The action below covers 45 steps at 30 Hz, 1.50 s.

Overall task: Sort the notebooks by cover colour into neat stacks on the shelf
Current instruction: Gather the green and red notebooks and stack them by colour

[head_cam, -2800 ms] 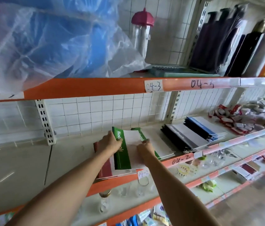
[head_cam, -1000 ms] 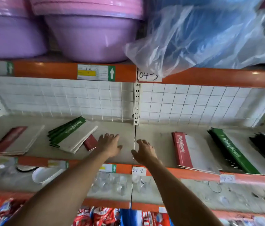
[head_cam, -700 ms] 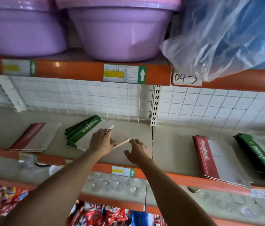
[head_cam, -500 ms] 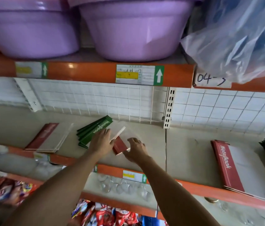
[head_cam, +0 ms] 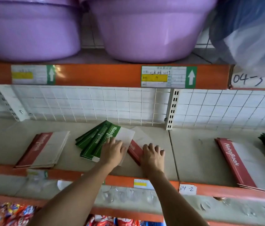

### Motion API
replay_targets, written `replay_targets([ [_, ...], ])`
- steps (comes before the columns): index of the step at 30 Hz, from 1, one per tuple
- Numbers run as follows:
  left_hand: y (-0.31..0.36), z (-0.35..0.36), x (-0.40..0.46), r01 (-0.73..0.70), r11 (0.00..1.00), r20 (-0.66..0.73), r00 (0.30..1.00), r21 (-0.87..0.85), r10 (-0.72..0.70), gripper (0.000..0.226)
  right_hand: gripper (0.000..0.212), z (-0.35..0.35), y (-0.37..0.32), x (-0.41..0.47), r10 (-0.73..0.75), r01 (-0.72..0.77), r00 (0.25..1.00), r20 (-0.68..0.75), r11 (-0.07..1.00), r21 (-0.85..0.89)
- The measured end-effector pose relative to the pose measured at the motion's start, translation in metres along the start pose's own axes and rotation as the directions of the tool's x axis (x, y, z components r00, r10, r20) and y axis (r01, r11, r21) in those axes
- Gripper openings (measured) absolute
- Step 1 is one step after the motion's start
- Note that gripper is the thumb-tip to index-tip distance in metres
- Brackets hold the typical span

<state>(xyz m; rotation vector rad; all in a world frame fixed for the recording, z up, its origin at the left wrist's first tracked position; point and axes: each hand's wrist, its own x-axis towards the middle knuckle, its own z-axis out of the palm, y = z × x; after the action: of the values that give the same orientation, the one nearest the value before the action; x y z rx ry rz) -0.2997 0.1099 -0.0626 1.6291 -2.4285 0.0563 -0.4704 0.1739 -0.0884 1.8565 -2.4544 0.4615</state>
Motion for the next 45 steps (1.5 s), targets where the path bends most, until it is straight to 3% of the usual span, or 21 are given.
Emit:
replay_targets([
  [3, -0.002, 0.009, 0.001, -0.064, 0.998, -0.039, 0.997, -0.027, 0.062, 0.035, 0.027, -0.003, 0.001, 0.003, 0.033, -0.033, 0.999, -0.017, 0.999, 0.009],
  [8, -0.02, 0.017, 0.007, 0.255, 0.967, 0.115, 0.961, 0.001, -0.253, 0.097, 0.068, 0.003, 0.004, 0.002, 0.115, -0.117, 0.991, 0.064, 0.992, 0.039],
  [10, -0.021, 0.012, 0.012, 0.271, 0.962, 0.174, 0.946, 0.034, -0.273, 0.104, 0.078, 0.004, 0.003, 0.002, 0.143, -0.146, 0.987, 0.07, 0.989, 0.032],
  [12, -0.016, 0.003, 0.016, 0.244, 0.966, 0.178, 0.95, 0.091, -0.257, 0.096, 0.083, 0.002, 0.002, 0.002, 0.16, -0.161, 0.986, 0.05, 0.987, 0.017],
  [14, -0.01, -0.007, 0.017, 0.218, 0.967, 0.155, 0.959, 0.135, -0.238, 0.081, 0.084, 0.0, 0.0, 0.002, 0.193, -0.193, 0.981, 0.036, 0.981, 0.007],
  [18, -0.008, -0.015, 0.02, 0.267, 0.956, 0.154, 0.946, 0.121, -0.284, 0.079, 0.077, -0.004, -0.007, 0.001, 0.318, -0.317, 0.948, 0.021, 0.948, -0.031],
  [20, -0.011, -0.012, 0.025, 0.3, 0.95, 0.203, 0.928, 0.087, -0.312, 0.09, 0.074, -0.006, -0.008, 0.003, 0.374, -0.372, 0.927, 0.031, 0.927, -0.052],
  [23, -0.015, -0.014, 0.034, 0.322, 0.944, 0.34, 0.883, 0.068, -0.325, 0.124, 0.075, -0.014, -0.01, 0.011, 0.452, -0.451, 0.891, 0.047, 0.892, -0.015],
  [25, -0.015, -0.016, 0.038, 0.293, 0.953, 0.36, 0.883, 0.074, -0.3, 0.131, 0.075, -0.022, -0.011, 0.019, 0.52, -0.527, 0.843, 0.136, 0.85, 0.019],
  [29, -0.018, -0.013, 0.036, 0.245, 0.969, 0.321, 0.915, 0.039, -0.245, 0.131, 0.064, -0.034, -0.009, 0.026, 0.579, -0.666, 0.721, 0.381, 0.732, 0.146],
  [33, -0.017, -0.019, 0.031, 0.194, 0.98, 0.302, 0.933, 0.031, -0.194, 0.128, 0.042, -0.036, -0.016, 0.018, 0.499, -0.671, 0.716, 0.488, 0.683, 0.287],
  [35, -0.011, -0.028, 0.028, 0.159, 0.987, 0.304, 0.939, 0.027, -0.16, 0.12, 0.038, -0.043, -0.02, 0.012, 0.485, -0.657, 0.737, 0.471, 0.678, 0.33],
  [37, -0.003, -0.035, 0.027, 0.113, 0.992, 0.295, 0.951, -0.06, -0.091, 0.092, 0.028, -0.048, -0.021, 0.004, 0.5, -0.651, 0.752, 0.43, 0.668, 0.362],
  [39, 0.008, -0.042, 0.027, 0.021, 0.992, 0.246, 0.969, -0.123, 0.01, 0.063, 0.035, -0.049, -0.012, -0.003, 0.541, -0.659, 0.752, 0.377, 0.635, 0.403],
  [41, 0.022, -0.047, 0.029, -0.057, 0.985, 0.223, 0.97, -0.164, 0.094, 0.059, 0.05, -0.043, 0.01, -0.01, 0.589, -0.667, 0.742, 0.32, 0.605, 0.434],
  [45, 0.061, -0.062, 0.03, -0.122, 0.944, 0.203, 0.96, -0.308, 0.191, 0.059, 0.028, -0.089, 0.023, -0.045, 0.699, -0.69, 0.695, 0.169, 0.58, 0.434],
])
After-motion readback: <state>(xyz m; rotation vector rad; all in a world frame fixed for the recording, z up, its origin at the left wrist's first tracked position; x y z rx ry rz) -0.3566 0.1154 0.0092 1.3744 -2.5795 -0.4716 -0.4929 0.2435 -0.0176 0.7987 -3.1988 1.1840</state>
